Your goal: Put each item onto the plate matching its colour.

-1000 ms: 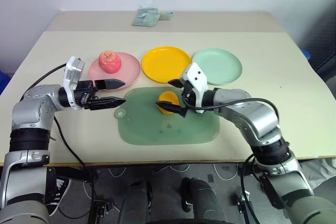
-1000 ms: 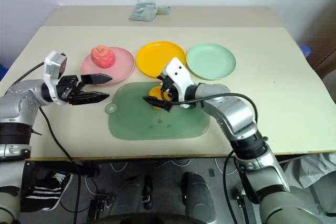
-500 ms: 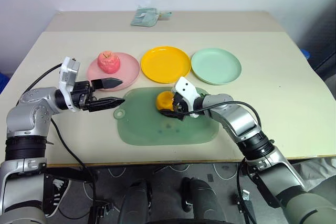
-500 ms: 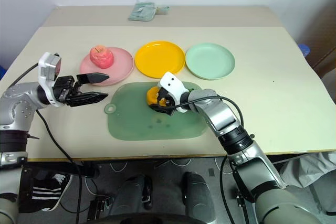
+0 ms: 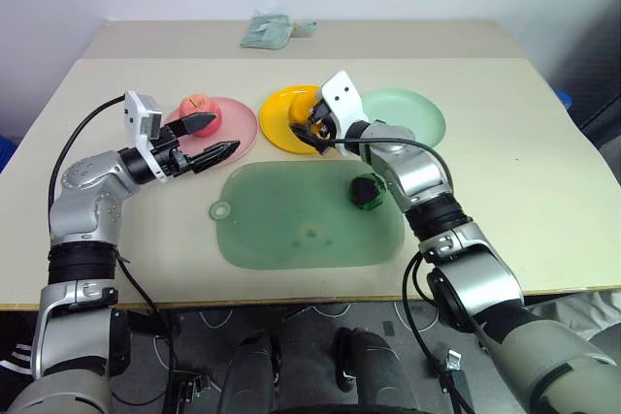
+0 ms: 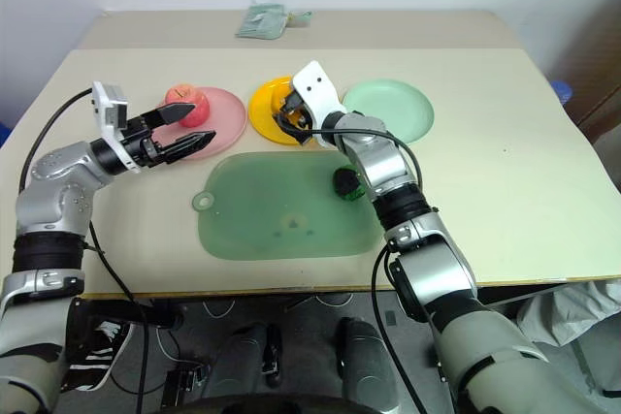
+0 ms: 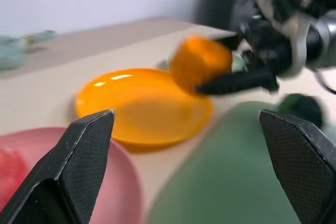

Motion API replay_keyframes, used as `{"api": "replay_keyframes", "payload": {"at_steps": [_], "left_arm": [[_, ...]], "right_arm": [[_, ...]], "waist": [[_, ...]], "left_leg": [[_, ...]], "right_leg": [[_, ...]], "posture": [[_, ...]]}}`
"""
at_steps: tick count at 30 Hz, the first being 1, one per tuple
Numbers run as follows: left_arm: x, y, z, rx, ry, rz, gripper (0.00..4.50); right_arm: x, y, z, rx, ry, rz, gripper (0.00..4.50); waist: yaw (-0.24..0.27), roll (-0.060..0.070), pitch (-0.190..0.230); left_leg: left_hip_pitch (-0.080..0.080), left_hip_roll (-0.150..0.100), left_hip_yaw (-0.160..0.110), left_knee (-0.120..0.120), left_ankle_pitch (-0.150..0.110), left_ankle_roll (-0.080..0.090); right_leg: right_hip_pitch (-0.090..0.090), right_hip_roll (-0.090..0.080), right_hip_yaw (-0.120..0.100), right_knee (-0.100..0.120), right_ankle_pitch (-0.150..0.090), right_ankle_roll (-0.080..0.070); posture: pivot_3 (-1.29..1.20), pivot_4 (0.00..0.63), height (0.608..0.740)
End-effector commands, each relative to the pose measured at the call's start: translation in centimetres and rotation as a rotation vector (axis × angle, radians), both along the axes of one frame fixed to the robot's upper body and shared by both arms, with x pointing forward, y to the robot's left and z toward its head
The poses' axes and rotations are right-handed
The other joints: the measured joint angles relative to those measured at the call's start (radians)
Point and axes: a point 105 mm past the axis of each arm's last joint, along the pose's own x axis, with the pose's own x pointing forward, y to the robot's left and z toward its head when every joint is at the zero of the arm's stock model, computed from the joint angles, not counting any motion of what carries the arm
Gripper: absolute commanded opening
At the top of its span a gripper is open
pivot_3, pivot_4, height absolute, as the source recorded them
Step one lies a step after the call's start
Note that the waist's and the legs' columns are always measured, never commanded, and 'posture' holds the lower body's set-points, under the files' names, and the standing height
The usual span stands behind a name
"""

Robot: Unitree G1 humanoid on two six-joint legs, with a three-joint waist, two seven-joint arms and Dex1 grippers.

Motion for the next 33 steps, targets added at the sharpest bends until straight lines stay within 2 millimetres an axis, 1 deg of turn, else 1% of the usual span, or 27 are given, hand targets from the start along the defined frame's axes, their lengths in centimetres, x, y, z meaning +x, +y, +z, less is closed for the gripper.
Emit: {"api": "replay_keyframes", "payload": {"at_steps": [1, 2, 4, 5, 9, 11, 12, 14, 15, 17, 18, 19, 21, 23, 25, 28, 30, 33], "left_arm": [[0.6, 0.7, 1.6, -0.009, -0.072, 0.081, 4.50], [0.5, 0.8, 1.5, -0.010, -0.071, 0.087, 4.50], [0.3, 0.8, 1.2, -0.012, -0.058, 0.079, 4.50], [0.0, 0.6, 1.1, -0.015, -0.053, 0.064, 4.50], [-0.8, 0.3, 1.2, -0.030, -0.047, 0.021, 4.50], [-1.9, -0.2, 1.4, -0.037, -0.055, -0.053, 4.50], [-3.0, -0.8, 1.6, -0.070, -0.032, -0.135, 4.50], [-5.4, -1.9, 2.2, -0.147, 0.008, -0.304, 4.50], [-6.5, -2.4, 2.5, -0.175, 0.030, -0.379, 4.50], [-7.8, -2.8, 2.4, -0.198, 0.096, -0.458, 4.50], [-8.1, -3.0, 2.1, -0.183, 0.113, -0.481, 4.50], [-8.2, -3.1, 1.7, -0.168, 0.127, -0.489, 4.50], [-8.2, -3.4, 1.5, -0.165, 0.136, -0.513, 4.50], [-8.1, -3.7, 1.6, -0.179, 0.143, -0.534, 4.50], [-8.0, -3.9, 1.6, -0.178, 0.143, -0.551, 4.50], [-7.6, -4.2, 1.3, -0.159, 0.146, -0.569, 4.50], [-7.4, -4.2, 1.2, -0.154, 0.152, -0.577, 4.50], [-7.1, -4.2, 1.2, -0.152, 0.153, -0.590, 4.50]], "right_arm": [[1.0, 0.7, 1.4, 0.063, -0.023, -0.012, 3.22], [1.1, 0.8, 1.2, 0.082, -0.003, -0.008, 3.22], [1.4, 0.8, 1.2, 0.102, 0.003, -0.021, 4.29], [1.4, 1.0, 1.3, 0.088, -0.012, -0.018, 4.47], [1.5, 1.3, 2.7, 0.105, -0.074, 0.000, 4.47], [1.4, 1.0, 3.5, 0.135, -0.097, 0.023, 4.47], [1.0, 1.0, 4.0, 0.175, -0.091, 0.068, 4.47], [-0.2, 0.6, 4.6, 0.215, -0.075, 0.183, 4.47], [-1.1, 0.3, 4.3, 0.204, -0.057, 0.249, 4.47], [-3.4, -0.9, 2.9, 0.123, -0.008, 0.361, 4.47], [-4.3, -1.9, 2.2, 0.093, 0.028, 0.384, 4.47], [-5.3, -2.7, 1.7, 0.077, 0.063, 0.399, 4.47], [-7.1, -4.3, 1.4, 0.053, 0.100, 0.423, 4.47], [-8.2, -5.9, 1.2, 0.037, 0.131, 0.391, 4.47], [-8.7, -7.2, 1.0, 0.011, 0.138, 0.342, 4.47], [-9.6, -9.5, 0.1, -0.031, 0.160, 0.269, 4.47], [-10.0, -10.4, -0.4, -0.028, 0.180, 0.232, 4.47], [-10.4, -11.2, -0.8, -0.014, 0.198, 0.190, 4.47]], "waist": [[-0.001, 0.000, 0.000], [-0.002, 0.000, 0.000], [-0.003, 0.000, 0.000], [-0.004, 0.001, 0.000], [-0.005, 0.001, 0.000], [-0.004, 0.001, 0.000], [-0.003, 0.001, 0.000], [-0.003, 0.001, 0.001], [-0.001, 0.001, 0.001], [0.007, 0.001, 0.000], [0.011, 0.001, 0.000], [0.013, 0.001, 0.000], [0.010, 0.001, 0.001], [0.005, 0.002, 0.001], [-0.001, 0.002, 0.001], [0.004, 0.002, 0.001], [0.007, 0.002, 0.001], [0.006, 0.002, 0.001]], "left_leg": [[0.000, 0.000, 0.000, 0.000, 0.000, 0.000], [0.000, 0.000, 0.000, -0.001, 0.000, 0.000], [0.000, 0.000, 0.001, -0.001, 0.000, 0.000], [0.000, 0.001, 0.001, -0.001, 0.000, 0.000], [0.000, 0.001, 0.001, -0.001, 0.000, 0.000], [0.000, 0.001, 0.001, -0.001, 0.000, 0.000], [0.000, 0.001, 0.001, -0.001, 0.000, 0.000], [0.000, 0.001, 0.001, -0.001, 0.000, 0.000], [0.000, 0.001, 0.001, -0.001, 0.000, 0.000], [0.000, 0.001, 0.000, -0.002, 0.000, 0.000], [0.000, 0.001, -0.001, -0.001, 0.000, 0.000], [0.000, 0.001, -0.001, -0.001, 0.000, 0.000], [0.001, 0.000, -0.001, 0.000, 0.000, 0.000], [0.001, 0.000, -0.001, 0.000, 0.000, -0.001], [0.002, 0.001, 0.000, 0.000, 0.001, -0.001], [0.003, 0.002, 0.000, -0.001, 0.001, -0.002], [0.003, 0.002, 0.000, -0.002, 0.001, -0.002], [0.002, 0.002, 0.000, -0.002, 0.001, -0.002]], "right_leg": [[0.000, 0.000, 0.000, 0.000, 0.000, 0.000], [0.000, 0.000, 0.000, 0.000, 0.000, 0.000], [-0.001, 0.000, 0.001, 0.000, 0.000, 0.000], [-0.001, 0.000, 0.001, 0.000, 0.000, 0.000], [-0.001, 0.000, 0.001, 0.000, 0.000, 0.000], [-0.001, 0.000, 0.001, 0.000, 0.000, 0.000], [-0.001, 0.000, 0.001, 0.000, 0.000, 0.000], [-0.001, 0.000, 0.001, 0.000, 0.000, 0.000], [-0.001, 0.000, 0.001, 0.000, 0.000, 0.000], [0.000, 0.000, 0.001, 0.000, 0.000, 0.000], [0.000, 0.000, 0.001, 0.000, 0.000, 0.000], [0.001, -0.001, 0.001, 0.000, 0.000, 0.000], [0.002, -0.001, 0.001, -0.001, 0.000, 0.000], [0.001, -0.001, 0.001, -0.001, -0.001, 0.000], [0.001, 0.001, 0.001, 0.000, 0.000, -0.001], [0.001, 0.002, 0.001, 0.000, -0.001, -0.002], [0.001, 0.003, 0.001, 0.000, -0.002, -0.002], [0.000, 0.002, 0.001, -0.001, -0.002, -0.002]], "posture": [[0.00, 0.150, 0.740], [0.00, 0.150, 0.740], [0.00, 0.150, 0.740], [0.00, 0.150, 0.740], [0.00, 0.150, 0.740], [0.00, 0.150, 0.740], [0.00, 0.150, 0.740], [0.00, 0.150, 0.740], [0.00, 0.150, 0.740], [0.00, 0.150, 0.740], [0.00, 0.150, 0.740], [0.00, 0.150, 0.740], [0.00, 0.150, 0.740], [0.00, 0.150, 0.740], [0.00, 0.150, 0.740], [0.00, 0.150, 0.740], [0.00, 0.150, 0.740], [0.00, 0.150, 0.740]]}}
